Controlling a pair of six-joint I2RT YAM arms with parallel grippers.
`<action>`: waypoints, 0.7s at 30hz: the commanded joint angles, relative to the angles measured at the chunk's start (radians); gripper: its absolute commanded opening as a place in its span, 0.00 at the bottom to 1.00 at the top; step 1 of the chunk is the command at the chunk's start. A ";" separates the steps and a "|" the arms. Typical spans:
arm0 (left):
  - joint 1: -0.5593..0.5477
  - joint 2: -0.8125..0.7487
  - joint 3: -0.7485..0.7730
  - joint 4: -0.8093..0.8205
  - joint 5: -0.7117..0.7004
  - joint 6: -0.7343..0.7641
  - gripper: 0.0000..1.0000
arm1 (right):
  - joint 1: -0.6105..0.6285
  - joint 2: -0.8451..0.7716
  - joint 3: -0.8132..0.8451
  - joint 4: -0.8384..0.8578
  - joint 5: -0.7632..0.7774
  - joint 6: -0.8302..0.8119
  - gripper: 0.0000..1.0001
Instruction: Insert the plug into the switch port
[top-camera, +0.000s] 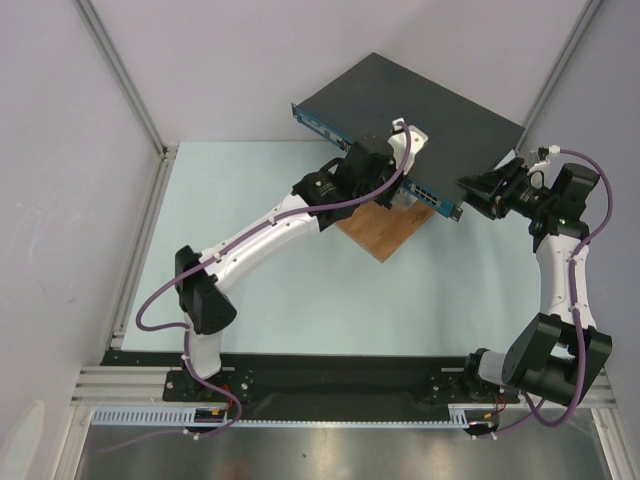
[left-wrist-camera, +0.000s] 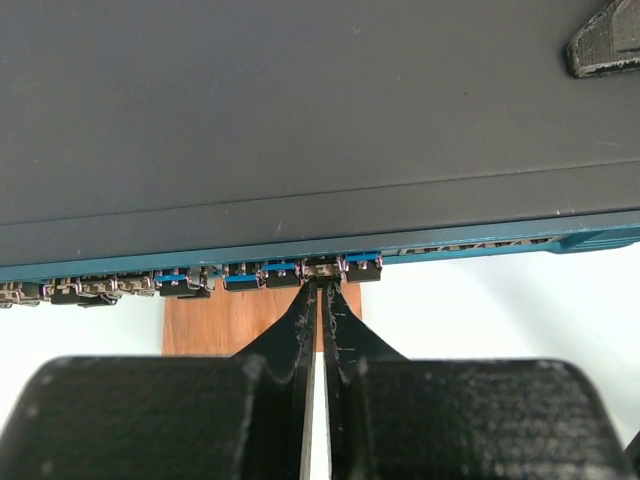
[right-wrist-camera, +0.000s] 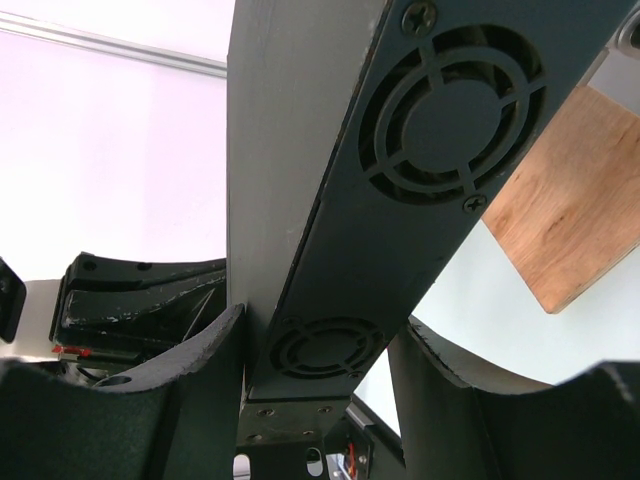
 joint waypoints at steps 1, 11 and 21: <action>0.009 0.051 0.042 0.209 -0.037 -0.038 0.06 | 0.046 0.013 0.008 0.008 0.022 -0.136 0.00; 0.009 0.068 -0.067 0.444 -0.086 -0.038 0.08 | 0.075 0.002 -0.015 0.024 0.030 -0.127 0.00; 0.016 -0.125 -0.265 0.313 0.056 -0.048 0.12 | 0.023 0.054 0.051 0.015 0.022 -0.168 0.00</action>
